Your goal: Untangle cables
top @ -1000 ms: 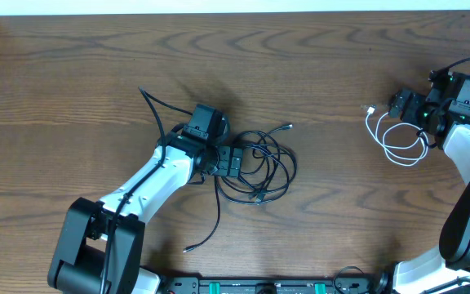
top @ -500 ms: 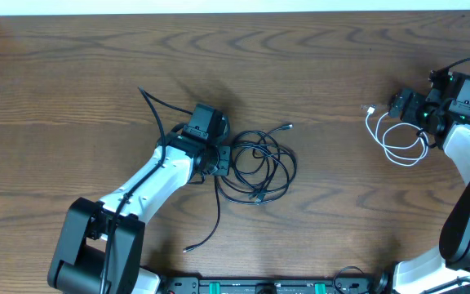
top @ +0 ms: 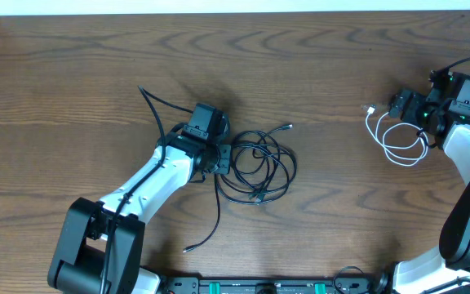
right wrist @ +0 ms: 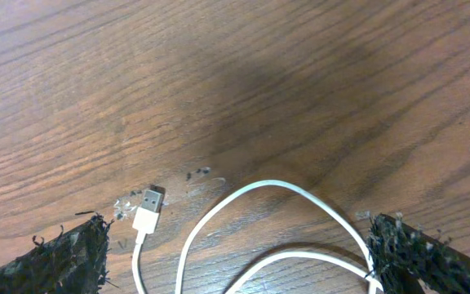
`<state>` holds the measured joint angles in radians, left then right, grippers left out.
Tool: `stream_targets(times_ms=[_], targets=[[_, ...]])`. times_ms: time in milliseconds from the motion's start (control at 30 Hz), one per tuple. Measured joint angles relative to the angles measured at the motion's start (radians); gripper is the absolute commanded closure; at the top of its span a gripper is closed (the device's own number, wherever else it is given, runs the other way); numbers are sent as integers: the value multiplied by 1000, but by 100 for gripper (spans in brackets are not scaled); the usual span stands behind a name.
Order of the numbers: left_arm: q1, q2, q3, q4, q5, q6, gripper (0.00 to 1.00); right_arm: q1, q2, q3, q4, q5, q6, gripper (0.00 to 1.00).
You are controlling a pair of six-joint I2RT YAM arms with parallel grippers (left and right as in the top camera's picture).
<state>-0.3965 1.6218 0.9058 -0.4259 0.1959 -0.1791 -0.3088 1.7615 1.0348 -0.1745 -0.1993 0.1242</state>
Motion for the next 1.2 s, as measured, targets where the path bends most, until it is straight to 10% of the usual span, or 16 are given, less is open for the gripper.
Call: stream_targets(times_ms=[100,233,700,1200], targets=[[0,0,0,6,0,1,55,0,0,0,0,14,0,1],[0,0,0,9,0,-5,40,0,0,0,6,17,0,1],[0,0,0,19,0,-3,39,10,0,-1,-130,-513,345,4],[0,0,0,19,0,-3,33,427,0,-2,-232,-546,29,17]])
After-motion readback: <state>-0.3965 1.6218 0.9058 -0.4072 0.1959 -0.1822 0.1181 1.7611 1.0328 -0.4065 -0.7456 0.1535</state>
